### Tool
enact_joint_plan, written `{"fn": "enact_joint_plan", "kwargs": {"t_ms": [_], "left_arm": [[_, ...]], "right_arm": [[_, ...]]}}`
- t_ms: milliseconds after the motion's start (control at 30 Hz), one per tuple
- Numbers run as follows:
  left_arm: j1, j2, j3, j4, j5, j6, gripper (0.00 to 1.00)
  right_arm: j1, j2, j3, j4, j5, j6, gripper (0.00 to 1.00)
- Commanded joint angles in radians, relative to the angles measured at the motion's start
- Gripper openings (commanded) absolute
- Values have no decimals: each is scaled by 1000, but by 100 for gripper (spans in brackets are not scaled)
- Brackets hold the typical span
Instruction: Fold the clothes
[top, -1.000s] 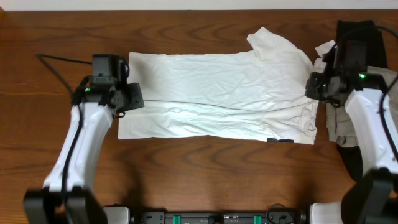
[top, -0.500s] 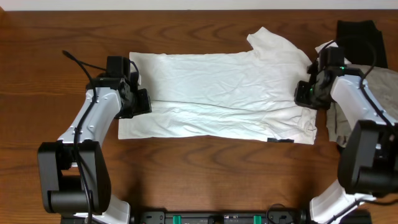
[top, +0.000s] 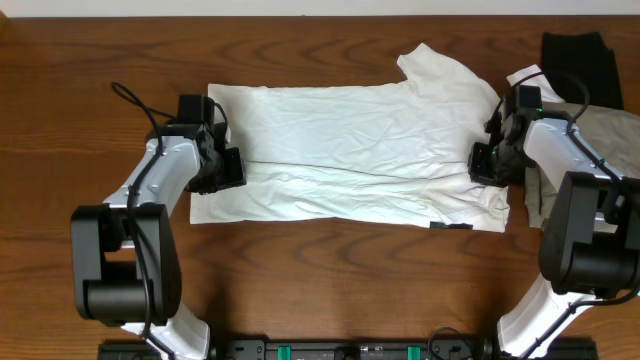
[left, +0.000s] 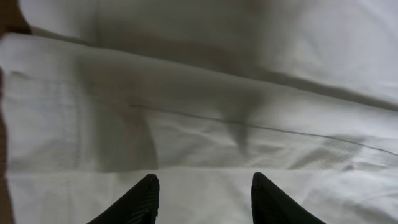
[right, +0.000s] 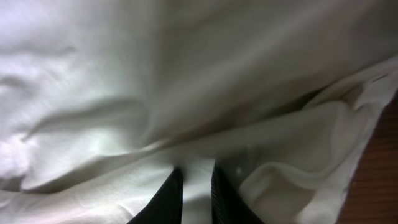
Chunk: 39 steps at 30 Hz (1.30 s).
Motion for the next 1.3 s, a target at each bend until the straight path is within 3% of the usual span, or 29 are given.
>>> {"fn": "enact_joint_plan", "kwargs": {"t_ms": [0,333,667,1000,1267], "left_arm": [[3,32,-26,-3,12,7,49],[3,46,-159,0,-21,6,48],[9,46,-301,-4,-103,-13,38],[77,39,-326,-23,-118,-55,34],[77,-159,-319,-26,-84,-54,35]], "right_arm": [[-6,18,-1,-15,12,-27,15],[-6,18,-1,-103,48,-26,15],[-6,18,-1,-144,48,-26,14],[-6,18,-1,-172,48,-24,11],[-5,-74,32,-127,44,-2,14]]}}
